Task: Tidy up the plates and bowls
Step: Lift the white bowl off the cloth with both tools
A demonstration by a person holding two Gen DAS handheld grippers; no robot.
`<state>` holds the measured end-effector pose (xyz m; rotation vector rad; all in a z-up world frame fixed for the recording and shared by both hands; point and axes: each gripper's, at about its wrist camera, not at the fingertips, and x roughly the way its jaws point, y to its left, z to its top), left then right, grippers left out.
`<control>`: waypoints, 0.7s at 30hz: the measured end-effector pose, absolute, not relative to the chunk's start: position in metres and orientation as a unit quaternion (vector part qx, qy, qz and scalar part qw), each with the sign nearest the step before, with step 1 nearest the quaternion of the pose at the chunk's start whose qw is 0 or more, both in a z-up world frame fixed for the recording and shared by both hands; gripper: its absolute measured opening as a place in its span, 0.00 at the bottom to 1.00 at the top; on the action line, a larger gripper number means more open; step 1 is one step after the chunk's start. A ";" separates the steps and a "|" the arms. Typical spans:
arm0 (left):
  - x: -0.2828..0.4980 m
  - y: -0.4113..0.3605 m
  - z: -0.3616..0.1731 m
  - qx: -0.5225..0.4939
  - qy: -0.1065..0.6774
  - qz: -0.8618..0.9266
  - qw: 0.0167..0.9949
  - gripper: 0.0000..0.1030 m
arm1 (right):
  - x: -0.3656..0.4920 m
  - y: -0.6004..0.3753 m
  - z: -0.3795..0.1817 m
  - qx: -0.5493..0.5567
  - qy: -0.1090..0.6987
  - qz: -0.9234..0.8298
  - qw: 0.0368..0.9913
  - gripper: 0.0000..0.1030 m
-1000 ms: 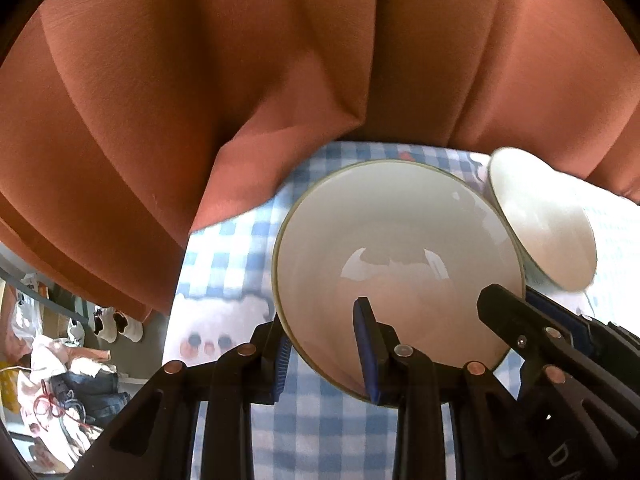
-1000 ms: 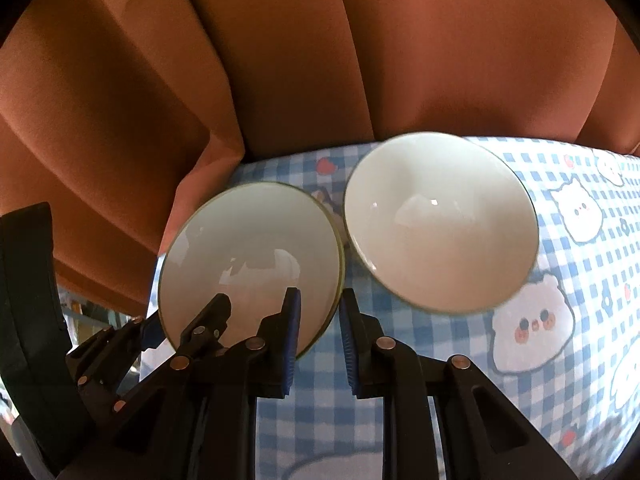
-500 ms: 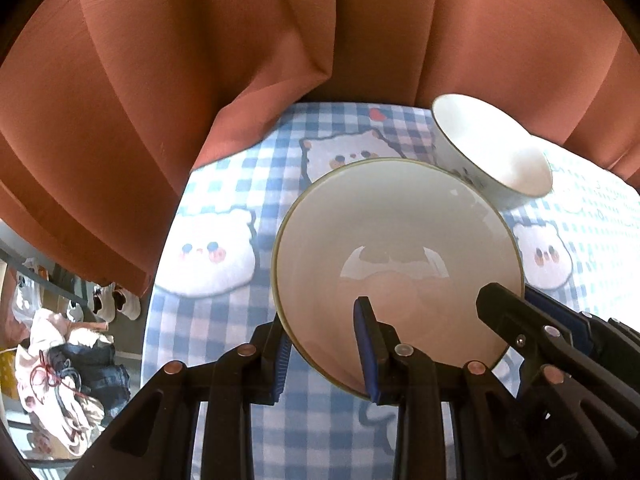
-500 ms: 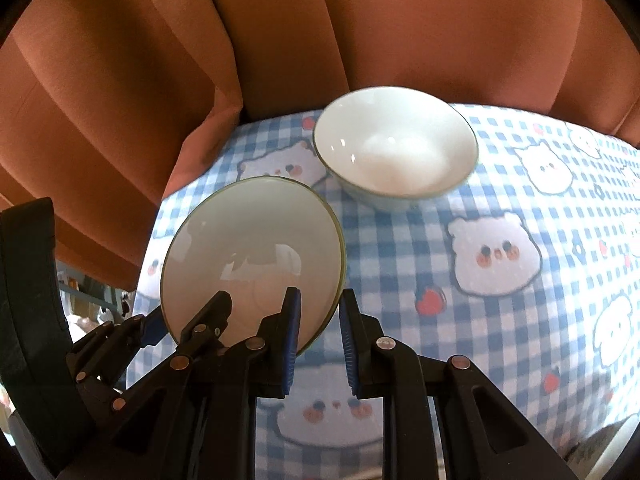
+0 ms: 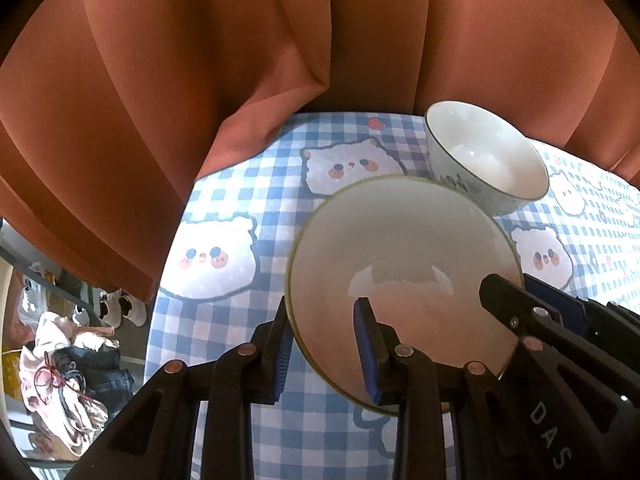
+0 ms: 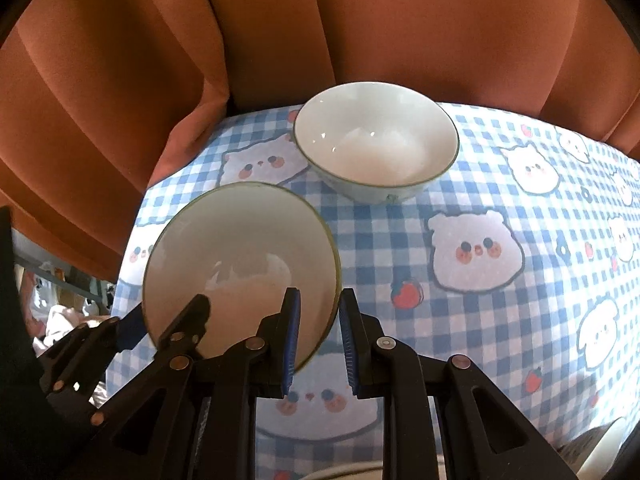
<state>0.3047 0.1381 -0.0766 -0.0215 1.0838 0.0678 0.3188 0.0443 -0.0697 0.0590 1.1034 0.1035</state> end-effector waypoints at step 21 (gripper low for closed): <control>0.291 0.129 -0.047 -0.005 0.498 0.025 0.867 0.28 | 0.310 0.041 -0.045 0.004 0.495 0.049 0.867 0.23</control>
